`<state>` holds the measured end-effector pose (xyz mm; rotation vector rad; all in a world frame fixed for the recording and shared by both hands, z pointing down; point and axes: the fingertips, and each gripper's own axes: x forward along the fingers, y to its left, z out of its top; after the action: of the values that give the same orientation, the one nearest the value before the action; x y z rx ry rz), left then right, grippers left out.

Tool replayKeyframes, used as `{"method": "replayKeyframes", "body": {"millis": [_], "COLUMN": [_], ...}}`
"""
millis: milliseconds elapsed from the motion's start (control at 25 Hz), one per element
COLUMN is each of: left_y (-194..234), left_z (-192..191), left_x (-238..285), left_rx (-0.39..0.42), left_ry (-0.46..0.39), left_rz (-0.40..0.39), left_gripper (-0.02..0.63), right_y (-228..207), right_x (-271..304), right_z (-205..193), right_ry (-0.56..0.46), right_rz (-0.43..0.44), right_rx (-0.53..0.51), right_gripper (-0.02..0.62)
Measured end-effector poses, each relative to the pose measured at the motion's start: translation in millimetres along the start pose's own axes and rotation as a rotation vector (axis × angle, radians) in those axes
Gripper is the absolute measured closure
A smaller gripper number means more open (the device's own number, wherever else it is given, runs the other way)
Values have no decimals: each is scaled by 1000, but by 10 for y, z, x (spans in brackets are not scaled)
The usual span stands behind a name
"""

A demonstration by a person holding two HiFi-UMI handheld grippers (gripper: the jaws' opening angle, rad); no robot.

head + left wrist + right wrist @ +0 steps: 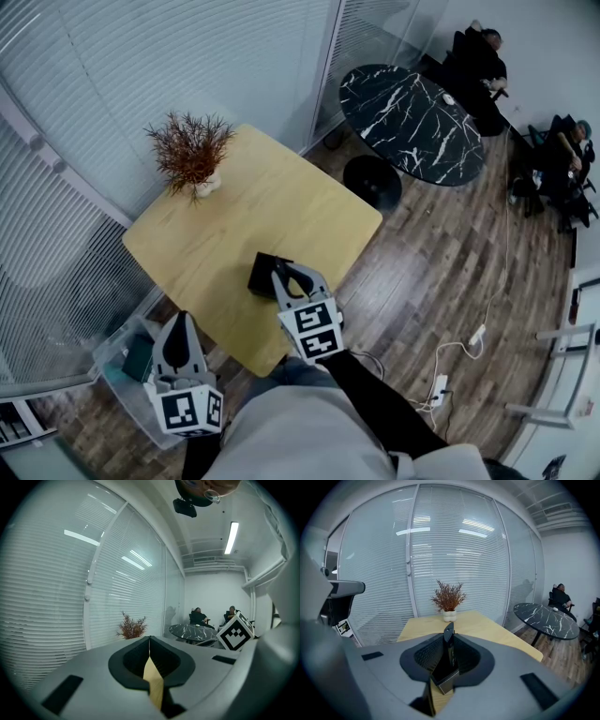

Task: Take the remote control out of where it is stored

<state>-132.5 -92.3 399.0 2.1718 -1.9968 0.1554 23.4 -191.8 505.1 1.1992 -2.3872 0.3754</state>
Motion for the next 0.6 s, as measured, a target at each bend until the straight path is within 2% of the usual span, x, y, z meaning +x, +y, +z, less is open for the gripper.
{"method": "replayKeyframes", "body": {"millis": [600], "left_y": [4], "left_z": [-3], "left_x": [-31], "left_rx": [13], "left_ry": [-3], "left_rz": [4], "left_gripper": [597], "right_y": [3], "right_x": [-63], "right_z": [43], "right_ry": [-17], "right_rz": [-2], "right_rx": [9], "right_gripper": [528]}}
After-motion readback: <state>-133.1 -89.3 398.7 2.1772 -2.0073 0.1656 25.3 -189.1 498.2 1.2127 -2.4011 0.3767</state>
